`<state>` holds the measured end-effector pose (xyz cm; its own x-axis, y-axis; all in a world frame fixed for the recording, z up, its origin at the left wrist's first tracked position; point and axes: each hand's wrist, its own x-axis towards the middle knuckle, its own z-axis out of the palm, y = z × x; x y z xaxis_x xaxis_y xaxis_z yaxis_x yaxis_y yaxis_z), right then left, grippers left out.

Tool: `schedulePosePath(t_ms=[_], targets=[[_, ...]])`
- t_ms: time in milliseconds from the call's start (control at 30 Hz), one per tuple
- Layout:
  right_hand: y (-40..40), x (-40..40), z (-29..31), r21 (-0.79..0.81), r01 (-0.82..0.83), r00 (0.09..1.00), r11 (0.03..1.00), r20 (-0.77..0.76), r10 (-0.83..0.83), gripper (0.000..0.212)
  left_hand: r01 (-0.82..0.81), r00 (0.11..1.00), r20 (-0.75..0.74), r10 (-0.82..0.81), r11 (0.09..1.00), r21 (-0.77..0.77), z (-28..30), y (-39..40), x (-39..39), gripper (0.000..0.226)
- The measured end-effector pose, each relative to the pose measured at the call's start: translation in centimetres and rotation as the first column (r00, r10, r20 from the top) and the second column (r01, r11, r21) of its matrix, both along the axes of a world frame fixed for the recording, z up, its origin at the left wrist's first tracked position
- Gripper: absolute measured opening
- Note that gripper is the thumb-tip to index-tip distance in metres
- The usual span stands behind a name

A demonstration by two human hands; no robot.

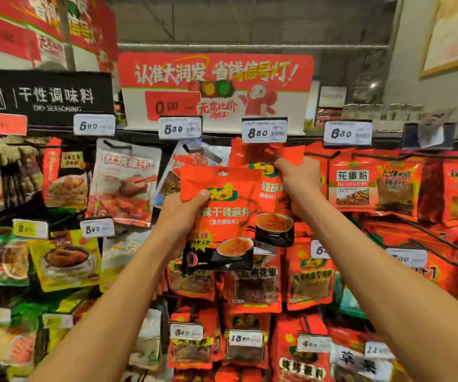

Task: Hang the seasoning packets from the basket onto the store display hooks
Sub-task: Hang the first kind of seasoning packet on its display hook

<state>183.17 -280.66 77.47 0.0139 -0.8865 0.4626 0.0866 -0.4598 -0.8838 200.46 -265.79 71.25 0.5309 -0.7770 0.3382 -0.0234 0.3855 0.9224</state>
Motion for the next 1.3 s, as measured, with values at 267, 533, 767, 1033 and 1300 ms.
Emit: schedulePosePath(t_ms=[267, 533, 767, 1033, 1300], targets=[[-0.4, 0.5, 0.5, -0.076, 0.014, 0.999, 0.997, -0.041, -0.017, 0.030, 0.084, 0.996, -0.007, -0.084, 0.996, -0.032, 0.4, -1.4, 0.1, 0.018], [-0.6, 0.3, 0.8, -0.146, 0.017, 0.993, 0.989, -0.115, -0.034, 0.017, 0.147, 0.989, 0.017, -0.146, 0.988, -0.050, 1.1, -1.6, 0.2, 0.012], [-1.4, 0.5, 0.7, -0.160, 0.021, 0.991, 0.987, -0.130, -0.042, 0.027, 0.167, 0.986, 0.015, -0.166, 0.985, -0.045, 0.9, -2.1, 0.6, 0.011], [-4.4, 2.2, 0.6, -0.084, 0.117, 0.964, 0.990, -0.232, -0.133, 0.020, 0.187, 0.982, 0.009, -0.187, 0.982, -0.020, 1.1, -2.9, 1.3, 0.012], [-9.3, 5.3, 0.7, 0.191, 0.059, 0.990, 0.980, -0.134, -0.034, 0.035, 0.140, 0.990, 0.018, -0.139, 0.989, -0.038, 1.7, -4.5, 0.5, 0.011]])
